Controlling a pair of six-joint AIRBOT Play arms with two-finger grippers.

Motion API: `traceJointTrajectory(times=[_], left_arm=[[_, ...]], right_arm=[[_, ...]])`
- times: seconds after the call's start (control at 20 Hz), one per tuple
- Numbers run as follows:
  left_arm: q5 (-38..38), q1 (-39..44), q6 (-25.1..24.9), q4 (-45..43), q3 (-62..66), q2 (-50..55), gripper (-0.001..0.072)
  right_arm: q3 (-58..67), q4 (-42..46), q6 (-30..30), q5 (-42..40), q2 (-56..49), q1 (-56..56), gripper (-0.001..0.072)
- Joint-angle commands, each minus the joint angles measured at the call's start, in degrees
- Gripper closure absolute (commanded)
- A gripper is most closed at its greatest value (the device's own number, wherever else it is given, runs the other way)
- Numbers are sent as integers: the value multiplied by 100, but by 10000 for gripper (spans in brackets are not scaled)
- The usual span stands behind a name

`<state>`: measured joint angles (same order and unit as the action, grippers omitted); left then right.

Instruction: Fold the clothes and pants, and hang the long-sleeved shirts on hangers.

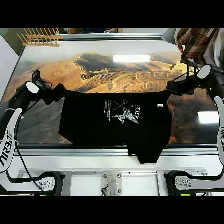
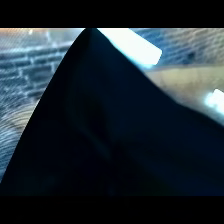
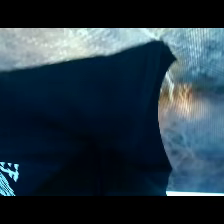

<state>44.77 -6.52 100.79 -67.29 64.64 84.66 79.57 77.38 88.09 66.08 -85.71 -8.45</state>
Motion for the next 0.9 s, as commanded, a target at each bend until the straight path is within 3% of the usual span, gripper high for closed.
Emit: traceJointTrajectory(times=[0.0,0.4,0.45,0.5,0.55,0.6,0.85], left_arm=[[-114,-7,-98,-17,-702,-197,700],[-136,138,-94,-15,-1163,-197,699],[-136,170,-96,-15,-1163,-197,585],[-133,201,-94,-2,-1161,-199,288],[-125,212,-90,-2,-1156,-229,151],[-101,212,-90,-2,-1156,-339,153],[616,-361,-92,-337,-1307,-1910,154]], right_arm=[[-850,173,2,-37,297,-2,699],[-1886,-46,2,-262,339,2,687],[-1888,-72,2,-264,339,2,681],[-1886,-162,-2,-264,345,0,521],[-1880,-273,-7,-264,345,-4,275],[-1862,-304,-22,-262,387,-9,178],[-1633,-278,-44,-129,1628,-278,183]])
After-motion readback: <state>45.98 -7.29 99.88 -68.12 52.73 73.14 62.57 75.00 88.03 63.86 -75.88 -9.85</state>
